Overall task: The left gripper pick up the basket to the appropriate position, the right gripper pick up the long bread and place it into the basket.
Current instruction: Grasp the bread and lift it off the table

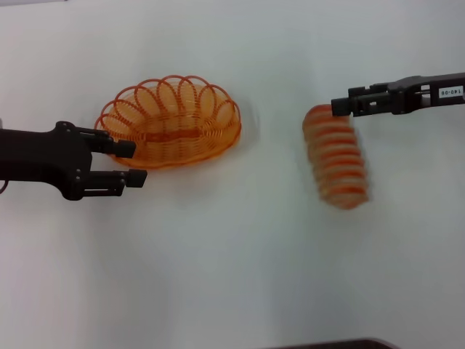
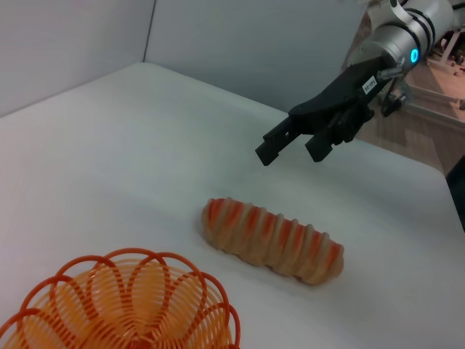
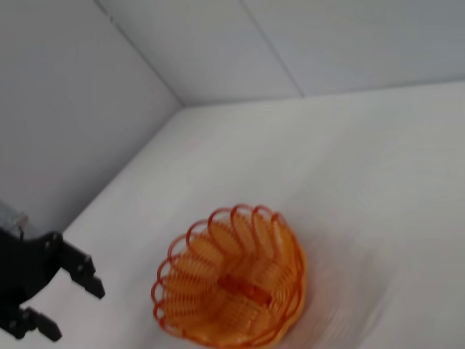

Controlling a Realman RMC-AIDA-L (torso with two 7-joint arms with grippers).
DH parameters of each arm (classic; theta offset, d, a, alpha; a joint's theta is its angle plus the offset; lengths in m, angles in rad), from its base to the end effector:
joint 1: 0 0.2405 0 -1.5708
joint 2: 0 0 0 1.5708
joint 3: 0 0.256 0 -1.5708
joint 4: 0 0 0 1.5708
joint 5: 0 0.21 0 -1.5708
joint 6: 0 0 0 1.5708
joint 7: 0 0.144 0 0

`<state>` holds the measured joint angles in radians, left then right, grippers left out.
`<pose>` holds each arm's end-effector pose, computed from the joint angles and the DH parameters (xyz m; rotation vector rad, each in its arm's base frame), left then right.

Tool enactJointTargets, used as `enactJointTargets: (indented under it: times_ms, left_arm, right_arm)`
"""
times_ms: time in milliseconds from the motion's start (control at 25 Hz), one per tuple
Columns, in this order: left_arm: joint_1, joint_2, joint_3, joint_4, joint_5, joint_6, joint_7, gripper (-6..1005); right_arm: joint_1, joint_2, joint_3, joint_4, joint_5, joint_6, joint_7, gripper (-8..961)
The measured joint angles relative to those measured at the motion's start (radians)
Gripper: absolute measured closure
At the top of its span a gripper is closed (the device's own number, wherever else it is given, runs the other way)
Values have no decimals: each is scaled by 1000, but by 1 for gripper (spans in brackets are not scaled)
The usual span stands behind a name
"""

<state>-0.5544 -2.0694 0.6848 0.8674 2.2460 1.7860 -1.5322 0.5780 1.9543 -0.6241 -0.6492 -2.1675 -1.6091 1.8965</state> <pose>-0.2533 0.3163 0.0239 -2.9803 -0.6039 -0.4218 0.2849 0.3425 0.0455 -2.6176 1.2866 0.5465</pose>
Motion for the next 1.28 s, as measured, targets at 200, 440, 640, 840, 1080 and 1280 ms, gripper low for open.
enactJointTargets:
  times_ms: [200, 440, 640, 840, 1080, 1280]
  left_arm:
    - [4, -7, -5, -3, -1, -8, -4, 444]
    - [16, -13, -11, -23, 4, -60, -8, 329]
    - [25, -14, -6, -42, 6, -95, -3, 150]
    - [23, -15, -4, -68, 6, -103, -7, 154]
    - [26, -15, -10, -75, 7, -96, -14, 157]
    - [33, -16, -9, -90, 8, -97, -18, 157]
  right_arm:
    - [39, -38, -102, -13, -26, -16, 94, 63]
    - [137, -52, -127, -137, -231, -40, 362, 61]
    - [240, -37, -129, -159, -385, -95, 617, 65]
    - [327, 1, -152, -143, -526, -109, 761, 68]
    - [345, 25, -249, -118, -541, -53, 821, 68]
    - [345, 33, -314, -100, -555, 2, 850, 69]
